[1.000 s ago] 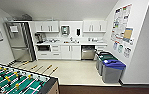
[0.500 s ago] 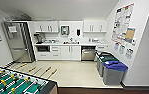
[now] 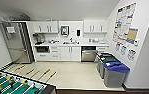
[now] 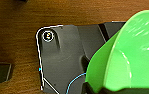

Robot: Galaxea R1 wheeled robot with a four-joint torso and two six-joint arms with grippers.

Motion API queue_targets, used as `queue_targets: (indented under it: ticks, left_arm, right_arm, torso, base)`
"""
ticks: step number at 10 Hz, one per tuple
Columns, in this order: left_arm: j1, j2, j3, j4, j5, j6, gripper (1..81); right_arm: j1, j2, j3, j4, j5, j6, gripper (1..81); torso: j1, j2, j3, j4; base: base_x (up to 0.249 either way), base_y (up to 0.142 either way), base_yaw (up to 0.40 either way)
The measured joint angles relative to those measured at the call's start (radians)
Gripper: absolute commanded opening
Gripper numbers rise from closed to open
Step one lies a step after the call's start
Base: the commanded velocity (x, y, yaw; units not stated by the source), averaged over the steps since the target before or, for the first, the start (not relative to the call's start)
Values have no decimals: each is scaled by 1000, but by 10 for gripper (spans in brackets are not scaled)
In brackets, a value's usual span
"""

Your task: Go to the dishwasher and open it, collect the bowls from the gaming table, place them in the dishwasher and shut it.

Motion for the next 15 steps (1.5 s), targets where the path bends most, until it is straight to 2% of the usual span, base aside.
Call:
queue_targets:
  ticks: [6,15]
  left_arm:
    - [3,-1,0,0,0,0,10]
    - [-3,2,1,0,-2,0,10]
  right_arm:
    - [-1,3,-2,0,0,0,10]
    - [6,0,-2,0,0,0,10]
  torso:
    - [-1,0,0,0]
    - [0,0,0,0]
  base:
    - [134,-77,0]
    - [134,0,0]
